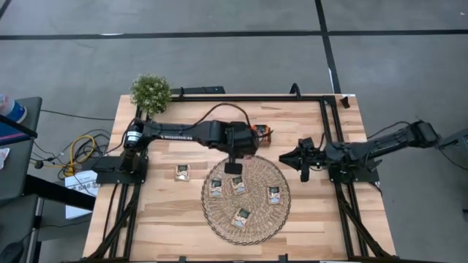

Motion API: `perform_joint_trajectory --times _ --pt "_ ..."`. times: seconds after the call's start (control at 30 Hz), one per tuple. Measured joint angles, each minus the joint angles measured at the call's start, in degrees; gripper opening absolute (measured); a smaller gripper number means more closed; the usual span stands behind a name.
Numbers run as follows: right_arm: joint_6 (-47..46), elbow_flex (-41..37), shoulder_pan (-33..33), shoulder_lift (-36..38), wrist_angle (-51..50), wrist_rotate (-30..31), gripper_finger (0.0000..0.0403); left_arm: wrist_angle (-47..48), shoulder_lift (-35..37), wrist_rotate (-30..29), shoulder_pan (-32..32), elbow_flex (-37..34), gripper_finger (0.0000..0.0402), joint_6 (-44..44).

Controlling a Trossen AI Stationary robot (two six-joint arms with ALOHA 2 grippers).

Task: Pick & Place Tea
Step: Put the red tea bag in the middle of the wooden organizer

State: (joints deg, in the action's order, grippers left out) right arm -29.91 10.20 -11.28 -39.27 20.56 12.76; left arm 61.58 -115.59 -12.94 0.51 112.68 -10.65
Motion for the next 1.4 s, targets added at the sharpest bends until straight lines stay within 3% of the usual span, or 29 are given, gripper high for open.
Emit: perform_joint_trajectory --times 0.33,0.7,0.93,1.13,1.4 --pt "0.43 0.66 9.54 -8.02 6.03 -8.74 0.0064 -3.63 0.0 -0.43 -4.06 -0.02 0.0 -2.85" --pt "10.79 12.72 18.47 -21.87 4.44 -17.02 0.0068 -3.35 0.0 -0.38 -3.93 -0.04 0.0 -2.87" --pt "12.59 18.89 24.6 -29.35 0.53 -25.95 0.0135 -2.32 0.0 0.1 -3.91 -0.04 0.0 -3.73" --pt "14.52 22.19 25.7 -34.16 0.44 -27.4 0.02 -2.33 0.0 0.36 -3.91 -0.04 0.0 -4.16" --pt "18.02 25.07 25.65 -38.94 0.48 -27.79 0.0212 -2.38 0.0 1.52 -3.91 -0.04 0.0 -4.16"
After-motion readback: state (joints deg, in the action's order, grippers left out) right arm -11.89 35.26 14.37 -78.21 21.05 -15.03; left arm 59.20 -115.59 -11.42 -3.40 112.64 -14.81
